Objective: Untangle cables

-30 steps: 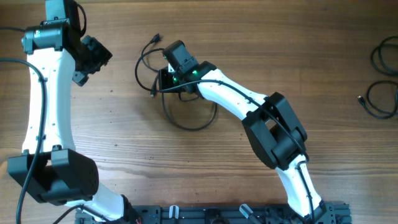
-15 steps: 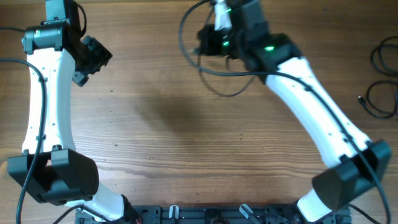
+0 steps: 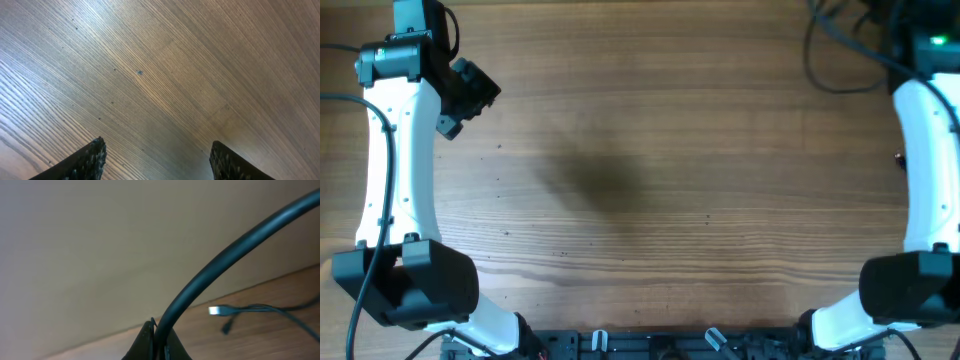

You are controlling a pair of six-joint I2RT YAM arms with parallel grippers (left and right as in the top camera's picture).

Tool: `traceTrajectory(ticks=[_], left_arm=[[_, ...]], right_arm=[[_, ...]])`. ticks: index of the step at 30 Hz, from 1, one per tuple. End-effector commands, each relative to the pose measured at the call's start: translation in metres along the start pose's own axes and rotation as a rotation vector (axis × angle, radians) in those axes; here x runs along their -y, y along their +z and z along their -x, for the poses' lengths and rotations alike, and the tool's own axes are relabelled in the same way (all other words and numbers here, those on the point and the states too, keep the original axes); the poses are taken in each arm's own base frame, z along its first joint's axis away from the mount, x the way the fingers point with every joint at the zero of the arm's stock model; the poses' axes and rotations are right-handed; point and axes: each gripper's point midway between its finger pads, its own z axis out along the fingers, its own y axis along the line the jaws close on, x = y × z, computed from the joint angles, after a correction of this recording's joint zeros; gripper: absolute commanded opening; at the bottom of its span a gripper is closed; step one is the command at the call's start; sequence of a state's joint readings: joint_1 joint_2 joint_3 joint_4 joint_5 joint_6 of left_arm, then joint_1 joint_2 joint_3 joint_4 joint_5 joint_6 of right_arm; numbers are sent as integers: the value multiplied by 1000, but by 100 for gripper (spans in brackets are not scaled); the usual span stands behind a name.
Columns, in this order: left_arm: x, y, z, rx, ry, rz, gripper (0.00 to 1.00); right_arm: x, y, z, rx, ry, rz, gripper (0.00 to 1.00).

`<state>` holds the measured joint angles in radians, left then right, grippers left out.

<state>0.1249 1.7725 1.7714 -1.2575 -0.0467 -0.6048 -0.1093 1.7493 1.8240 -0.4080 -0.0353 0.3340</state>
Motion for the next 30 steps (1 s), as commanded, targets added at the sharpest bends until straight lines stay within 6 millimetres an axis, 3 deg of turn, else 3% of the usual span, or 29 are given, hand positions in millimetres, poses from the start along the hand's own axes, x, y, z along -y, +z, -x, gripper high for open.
traceTrajectory(ticks=[1,7,10,11,12,13,16,22,25,30], left_arm=[[2,-7,3,16,-12,-17,68],[3,-7,4,20,-12,-21,68],[3,-7,4,20,-12,-21,68],[3,-7,4,20,-12,-21,68],[3,-7,4,20,-12,-21,68],[3,-7,4,20,-12,-21,68],[5,-7,6,26,-13,-26,68],[7,-7,5,28,-7,-30,68],[12,-7,1,25,7,-34,69],[21,-8,-6,20,35,-42,89]], right_arm=[[30,31,-10,-17,-4,-55,4],[68,99,-71,-116,8,-114,4],[97,126,-101,-134,13,-214,4],[107,135,-114,-148,21,-250,24],[110,137,-123,-172,28,-255,57],[113,138,-130,-194,30,-263,77],[113,133,-138,-235,37,-265,100],[84,105,-120,-276,55,-163,100],[62,75,-103,-294,65,-89,100],[29,18,-79,-325,56,-1,100]])
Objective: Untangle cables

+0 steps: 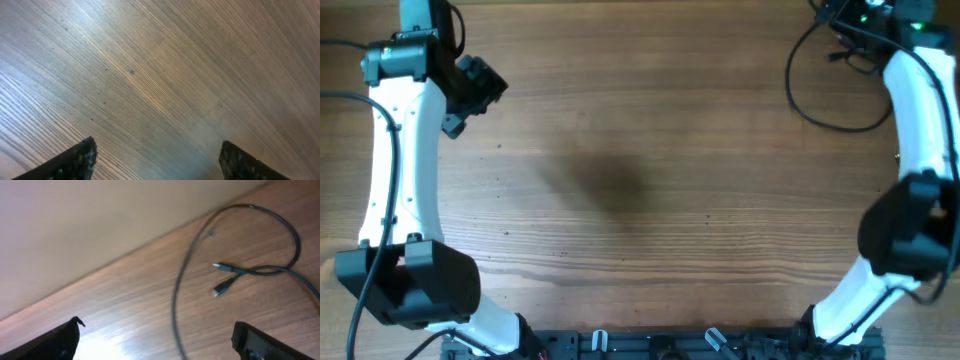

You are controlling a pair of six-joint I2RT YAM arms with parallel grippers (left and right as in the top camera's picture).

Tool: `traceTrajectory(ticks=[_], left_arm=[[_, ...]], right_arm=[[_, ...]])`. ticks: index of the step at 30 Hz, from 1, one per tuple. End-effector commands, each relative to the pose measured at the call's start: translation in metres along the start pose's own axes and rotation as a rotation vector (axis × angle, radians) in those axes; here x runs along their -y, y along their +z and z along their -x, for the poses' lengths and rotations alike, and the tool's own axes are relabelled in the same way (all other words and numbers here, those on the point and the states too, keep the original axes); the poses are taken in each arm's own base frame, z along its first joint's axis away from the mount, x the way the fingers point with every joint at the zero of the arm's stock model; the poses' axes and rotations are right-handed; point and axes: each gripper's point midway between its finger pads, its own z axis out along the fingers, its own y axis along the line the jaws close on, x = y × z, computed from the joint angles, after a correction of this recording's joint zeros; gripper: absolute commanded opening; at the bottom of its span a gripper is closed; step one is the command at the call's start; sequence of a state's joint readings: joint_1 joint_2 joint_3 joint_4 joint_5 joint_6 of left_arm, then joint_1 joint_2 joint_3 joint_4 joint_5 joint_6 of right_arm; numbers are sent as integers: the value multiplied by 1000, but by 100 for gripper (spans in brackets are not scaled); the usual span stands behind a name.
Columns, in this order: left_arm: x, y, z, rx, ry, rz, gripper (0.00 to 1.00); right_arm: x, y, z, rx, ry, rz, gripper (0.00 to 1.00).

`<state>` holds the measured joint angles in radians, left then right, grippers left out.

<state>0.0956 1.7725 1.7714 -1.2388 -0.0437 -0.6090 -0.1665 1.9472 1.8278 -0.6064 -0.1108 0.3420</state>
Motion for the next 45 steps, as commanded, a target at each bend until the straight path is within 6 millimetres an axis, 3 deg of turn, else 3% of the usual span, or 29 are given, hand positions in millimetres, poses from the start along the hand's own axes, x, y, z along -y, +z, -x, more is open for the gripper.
traceTrajectory(ticks=[1,2,11,14,18,20,25,28,33,39,45], left_arm=[[10,-7,-3,11,17,-21,94],[12,-7,-5,10,22,-23,100],[13,-7,-6,10,26,-24,100],[13,-7,-6,10,26,-24,100],[13,-7,-6,10,26,-24,100],[13,-7,-6,10,26,-24,100],[13,-7,-6,10,26,-24,100],[13,-7,-6,10,26,-24,100],[13,-7,-6,10,26,-24,100],[13,-7,-6,10,26,-24,100],[13,-7,-6,10,26,-24,100]], right_arm=[[-35,-67,18,47,-50,106,100],[-43,-85,16,49,-86,115,100],[-104,-227,-13,108,-251,243,100],[-107,-264,-21,133,-271,268,100],[-101,-299,-34,143,-268,275,100],[-90,-314,-54,92,-261,258,100],[-59,-329,-113,-138,-50,166,100],[-42,-334,-148,-287,-19,94,100],[-41,-327,-150,-315,-19,80,100],[-43,-317,-149,-323,-197,107,100],[-51,-280,-134,-134,-403,185,100]])
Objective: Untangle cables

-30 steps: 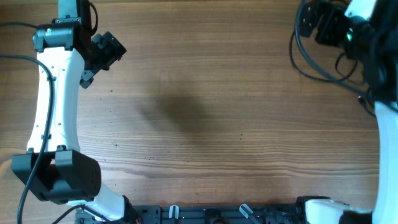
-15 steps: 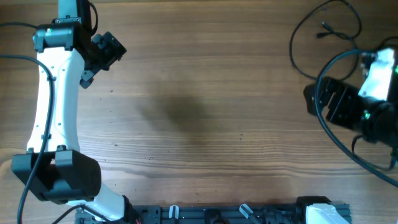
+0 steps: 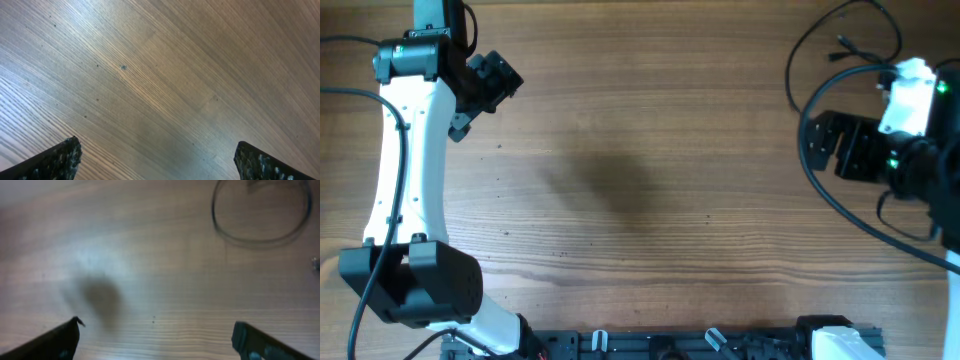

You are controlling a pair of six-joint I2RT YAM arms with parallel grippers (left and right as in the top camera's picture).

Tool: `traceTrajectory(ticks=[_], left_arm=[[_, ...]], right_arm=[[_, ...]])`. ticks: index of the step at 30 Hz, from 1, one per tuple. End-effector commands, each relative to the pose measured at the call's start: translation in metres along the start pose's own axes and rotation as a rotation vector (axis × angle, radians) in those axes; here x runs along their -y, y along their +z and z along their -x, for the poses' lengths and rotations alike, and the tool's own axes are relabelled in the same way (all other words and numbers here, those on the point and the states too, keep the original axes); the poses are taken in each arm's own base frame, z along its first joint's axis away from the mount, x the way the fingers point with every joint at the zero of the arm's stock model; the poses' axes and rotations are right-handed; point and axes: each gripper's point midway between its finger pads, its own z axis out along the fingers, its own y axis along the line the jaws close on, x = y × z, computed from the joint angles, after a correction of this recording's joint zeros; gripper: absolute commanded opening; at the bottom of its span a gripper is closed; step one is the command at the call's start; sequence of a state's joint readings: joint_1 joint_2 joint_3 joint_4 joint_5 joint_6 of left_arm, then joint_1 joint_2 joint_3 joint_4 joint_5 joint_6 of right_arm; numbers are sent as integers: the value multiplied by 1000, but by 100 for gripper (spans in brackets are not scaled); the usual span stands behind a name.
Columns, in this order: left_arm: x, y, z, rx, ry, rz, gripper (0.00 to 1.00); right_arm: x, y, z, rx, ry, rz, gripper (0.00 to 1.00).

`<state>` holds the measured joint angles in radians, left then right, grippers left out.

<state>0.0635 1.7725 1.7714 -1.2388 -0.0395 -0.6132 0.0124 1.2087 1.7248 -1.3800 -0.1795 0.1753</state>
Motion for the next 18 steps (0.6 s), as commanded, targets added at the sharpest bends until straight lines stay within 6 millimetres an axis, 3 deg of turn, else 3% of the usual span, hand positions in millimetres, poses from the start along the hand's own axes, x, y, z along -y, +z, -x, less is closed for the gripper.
traceTrajectory(ticks=[1,5,10,18], left_arm=[[3,-7,3,18,0,-12,100],[3,-7,3,18,0,-12,100],[3,-7,3,18,0,-12,100],[3,-7,3,18,1,-12,100]], right_arm=[[2,18,-3,101,-153,19,100],[7,38,-10,360,-217,41,100],[29,44,-35,663,-236,-17,100],[45,66,-80,904,-251,-10,100]])
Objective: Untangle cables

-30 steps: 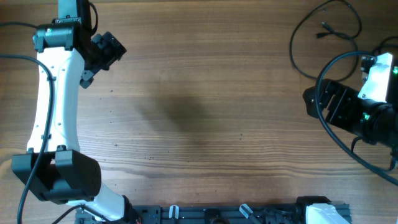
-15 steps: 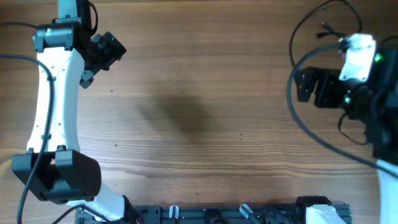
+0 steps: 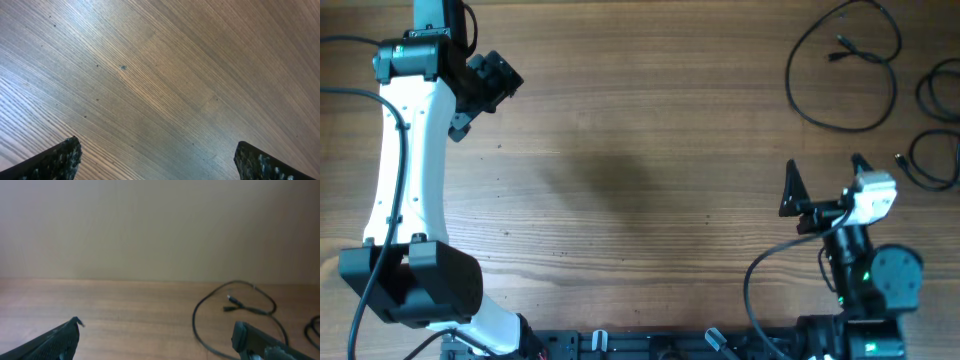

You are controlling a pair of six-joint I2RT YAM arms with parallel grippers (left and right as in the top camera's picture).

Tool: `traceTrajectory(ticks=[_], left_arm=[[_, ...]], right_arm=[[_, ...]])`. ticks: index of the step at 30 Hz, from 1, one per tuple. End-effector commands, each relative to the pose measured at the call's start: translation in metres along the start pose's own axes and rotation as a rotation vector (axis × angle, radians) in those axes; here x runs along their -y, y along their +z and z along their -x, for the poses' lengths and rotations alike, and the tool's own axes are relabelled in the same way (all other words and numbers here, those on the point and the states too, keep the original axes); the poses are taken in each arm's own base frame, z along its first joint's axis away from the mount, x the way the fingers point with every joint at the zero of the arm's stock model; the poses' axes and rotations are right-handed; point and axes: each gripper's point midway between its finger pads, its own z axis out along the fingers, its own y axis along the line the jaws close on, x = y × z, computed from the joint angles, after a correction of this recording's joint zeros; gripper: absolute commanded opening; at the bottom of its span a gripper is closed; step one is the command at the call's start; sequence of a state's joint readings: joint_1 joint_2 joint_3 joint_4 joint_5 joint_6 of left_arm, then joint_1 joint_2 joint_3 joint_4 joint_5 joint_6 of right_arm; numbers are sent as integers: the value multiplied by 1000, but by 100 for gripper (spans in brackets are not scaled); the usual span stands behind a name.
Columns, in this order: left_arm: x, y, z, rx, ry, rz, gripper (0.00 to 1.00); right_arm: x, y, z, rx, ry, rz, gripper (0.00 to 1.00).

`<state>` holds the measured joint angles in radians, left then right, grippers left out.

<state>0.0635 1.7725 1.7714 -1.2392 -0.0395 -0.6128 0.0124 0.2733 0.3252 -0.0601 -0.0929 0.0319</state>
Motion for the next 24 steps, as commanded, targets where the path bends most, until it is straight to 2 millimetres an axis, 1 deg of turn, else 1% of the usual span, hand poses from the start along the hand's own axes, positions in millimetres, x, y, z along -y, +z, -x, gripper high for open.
traceTrajectory(ticks=[1,5,8,12,13,15,18,24], left_arm=[[3,-7,3,18,0,-12,100],[3,-7,3,18,0,-12,100],[3,-7,3,18,0,-12,100],[3,-7,3,18,0,-12,100],[3,-7,3,18,0,-12,100],[3,-7,3,18,0,-12,100],[3,-7,3,18,0,-12,100],[3,-7,3,18,0,-12,100]], right_arm=[[4,-6,-23,67,-9,-19,100],[3,-6,-39,119,-12,-13,100],[4,-6,-52,121,-13,-14,100],[4,-6,-70,51,-9,-16,100],[4,-6,-80,9,-2,-15,100],[4,-6,-80,12,25,-11,100],[4,-6,-80,13,128,-10,100],[4,-6,-80,13,127,-13,100]])
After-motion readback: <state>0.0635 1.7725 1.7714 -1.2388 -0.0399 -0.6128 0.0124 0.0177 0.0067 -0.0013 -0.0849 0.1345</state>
